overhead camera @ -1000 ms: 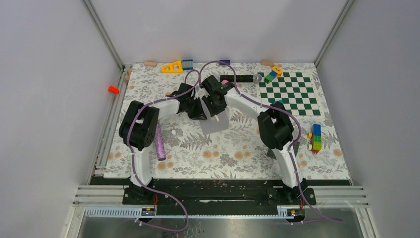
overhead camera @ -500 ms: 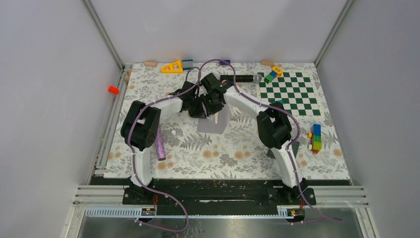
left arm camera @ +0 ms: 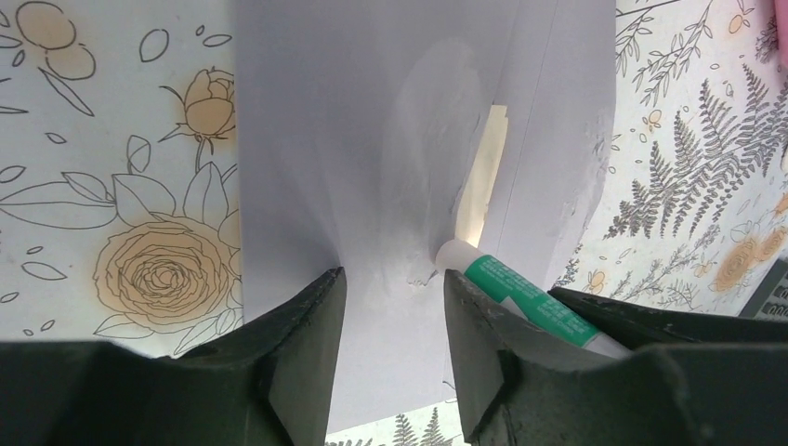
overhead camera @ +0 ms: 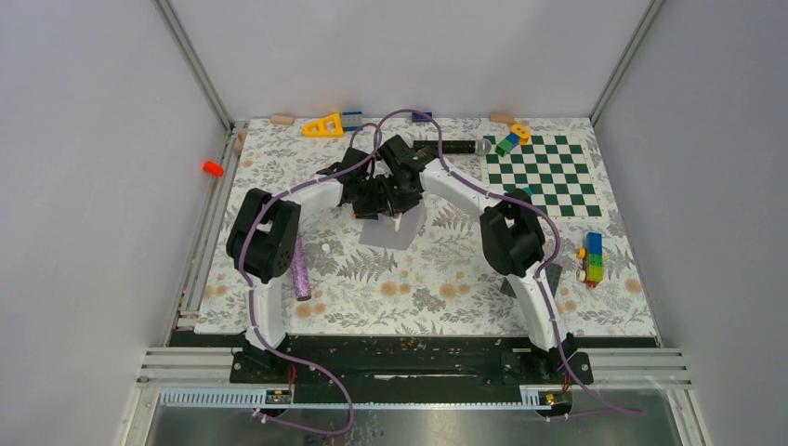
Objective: Place the letter into the envelope and seal it
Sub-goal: Paint the envelope at the center of the board.
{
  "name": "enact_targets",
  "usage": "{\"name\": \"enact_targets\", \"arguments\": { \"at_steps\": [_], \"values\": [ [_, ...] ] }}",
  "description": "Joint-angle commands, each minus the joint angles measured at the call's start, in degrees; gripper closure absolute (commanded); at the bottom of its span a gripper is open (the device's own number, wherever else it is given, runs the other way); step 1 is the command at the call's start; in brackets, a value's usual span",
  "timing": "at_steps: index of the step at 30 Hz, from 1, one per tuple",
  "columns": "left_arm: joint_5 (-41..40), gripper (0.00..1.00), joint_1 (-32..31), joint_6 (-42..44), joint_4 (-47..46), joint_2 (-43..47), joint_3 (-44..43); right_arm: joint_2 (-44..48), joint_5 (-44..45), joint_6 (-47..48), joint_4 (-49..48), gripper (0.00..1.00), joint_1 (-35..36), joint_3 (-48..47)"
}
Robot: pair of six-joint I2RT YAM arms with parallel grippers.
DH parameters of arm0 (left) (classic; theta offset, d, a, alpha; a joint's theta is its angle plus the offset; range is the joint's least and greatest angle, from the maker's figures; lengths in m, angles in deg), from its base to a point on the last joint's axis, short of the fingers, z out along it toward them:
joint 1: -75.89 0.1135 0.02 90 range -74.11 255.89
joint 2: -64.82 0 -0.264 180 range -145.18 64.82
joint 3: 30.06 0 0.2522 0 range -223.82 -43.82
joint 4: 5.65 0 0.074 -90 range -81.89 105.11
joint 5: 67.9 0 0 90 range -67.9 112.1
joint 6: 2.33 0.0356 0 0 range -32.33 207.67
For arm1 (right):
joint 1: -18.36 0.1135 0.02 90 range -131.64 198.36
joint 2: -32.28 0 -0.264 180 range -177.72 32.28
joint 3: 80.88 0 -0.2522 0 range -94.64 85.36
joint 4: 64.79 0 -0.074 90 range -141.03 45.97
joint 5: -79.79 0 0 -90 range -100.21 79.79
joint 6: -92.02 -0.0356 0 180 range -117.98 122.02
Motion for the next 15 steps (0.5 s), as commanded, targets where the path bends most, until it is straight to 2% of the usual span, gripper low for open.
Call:
{"name": "enact_targets", "arguments": {
  "at_steps": [1,2,3,4,7,12,15],
  "values": [
    [-5.6,0.53,-0.1,2.4,5.2,-0.3,0.4,-0.3,-0.9,-0.3,-0.3,1.0,0.3,-1.1],
    [-5.5,0.54,-0.1,2.2,5.4,-0.9,0.3,-0.2,-2.0,-0.6,-0.6,1.0,0.2,-1.0],
    [-5.2,0.59,-0.1,2.0,5.4,-1.5,0.4,0.2,-3.8,-1.1,-1.3,1.0,0.1,-0.5],
    [-5.1,0.69,-0.1,1.6,5.2,-2.0,0.7,0.6,-5.3,-1.8,-2.2,1.0,0.1,0.5],
    [-4.1,0.86,-0.1,1.4,4.7,-3.0,0.7,1.0,-8.9,-3.6,-2.9,1.0,0.1,0.9],
    [-4.4,1.0,-0.1,1.3,4.2,-2.8,1.0,0.6,-6.6,-2.5,-1.7,1.0,0.0,-0.3],
    [-4.7,1.0,-0.1,1.1,4.4,-2.8,1.1,0.3,-4.9,-1.4,-0.3,1.0,0.1,-0.4]
  ]
}}
